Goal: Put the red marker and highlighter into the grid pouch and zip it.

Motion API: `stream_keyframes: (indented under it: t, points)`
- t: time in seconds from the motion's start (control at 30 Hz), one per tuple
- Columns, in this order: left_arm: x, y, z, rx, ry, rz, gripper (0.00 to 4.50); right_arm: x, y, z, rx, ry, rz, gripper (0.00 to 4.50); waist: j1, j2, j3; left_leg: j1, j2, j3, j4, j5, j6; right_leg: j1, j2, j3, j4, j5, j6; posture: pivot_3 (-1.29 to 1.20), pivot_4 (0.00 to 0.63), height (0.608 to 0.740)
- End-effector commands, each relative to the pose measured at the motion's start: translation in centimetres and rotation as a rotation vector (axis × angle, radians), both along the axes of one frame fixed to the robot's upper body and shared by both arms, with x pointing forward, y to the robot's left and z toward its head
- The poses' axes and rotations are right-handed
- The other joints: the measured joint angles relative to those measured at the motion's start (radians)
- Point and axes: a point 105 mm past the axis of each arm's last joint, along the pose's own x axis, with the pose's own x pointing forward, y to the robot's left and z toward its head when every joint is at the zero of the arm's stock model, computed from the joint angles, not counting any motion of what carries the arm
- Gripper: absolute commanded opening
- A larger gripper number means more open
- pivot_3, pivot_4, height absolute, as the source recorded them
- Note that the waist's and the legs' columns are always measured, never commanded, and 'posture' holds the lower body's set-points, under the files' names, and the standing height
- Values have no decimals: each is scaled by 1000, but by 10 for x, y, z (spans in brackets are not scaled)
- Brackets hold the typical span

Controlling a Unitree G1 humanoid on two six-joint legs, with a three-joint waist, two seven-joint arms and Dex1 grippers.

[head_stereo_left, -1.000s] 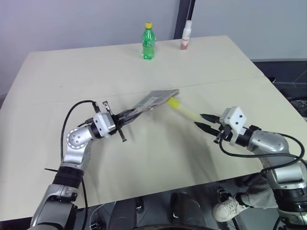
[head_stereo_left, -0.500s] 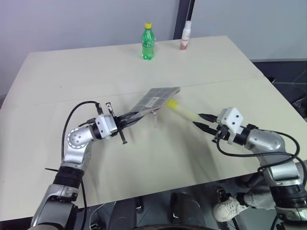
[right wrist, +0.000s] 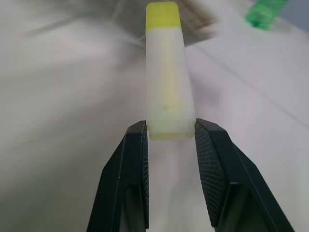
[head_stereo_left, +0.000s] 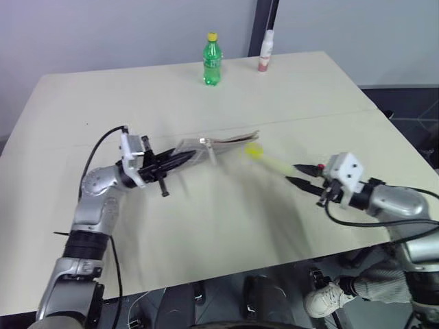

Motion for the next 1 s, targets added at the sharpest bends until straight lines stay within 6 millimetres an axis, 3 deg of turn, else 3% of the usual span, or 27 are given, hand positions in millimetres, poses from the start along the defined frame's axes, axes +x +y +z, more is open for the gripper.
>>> stream_keyframes:
  t: [0.03, 0.23, 0.47, 0.6, 0.83, 1.0]
  points:
    - [-5, 4, 10, -46, -17, -44, 0, -11, 6, 20, 21, -45, 55, 819, 0, 0, 0, 0, 0, -1, 0, 0, 0, 0, 0, 0, 0, 0, 0, 0, 150, 740]
    - [-12, -6, 3, -9, -36, -110, 0, -9, 16, 24, 29, -48, 84, 819, 0, 0, 0, 0, 0, -1, 0, 0, 0, 1, 0, 0, 0, 0, 0, 0, 150, 740]
    - [-12, -9, 6, -27, -61, -81, 0, -12, 18, -8, -67, 29, 106, 819, 0, 0, 0, 0, 0, -1, 0, 0, 0, 1, -1, 0, -1, 0, 0, 0, 150, 740]
    - [-14, -10, 6, -15, -73, -80, 0, -10, 19, -7, -76, 21, 106, 819, 0, 0, 0, 0, 0, -1, 0, 0, 0, 1, -1, 0, -1, 0, 0, 0, 150, 740]
    - [-26, -26, -10, 127, -158, -170, 0, -10, 37, -11, -228, -9, 211, 819, 1, 0, 0, 0, 0, -1, 0, 0, 0, 0, -1, -1, -1, 0, 0, 0, 150, 740]
    - [-25, -27, -20, 248, -270, -200, 0, -2, 38, 2, -284, -45, 225, 819, 0, 0, 0, 0, 0, -1, 0, 0, 0, 0, -1, 0, -1, 0, -1, 0, 150, 740]
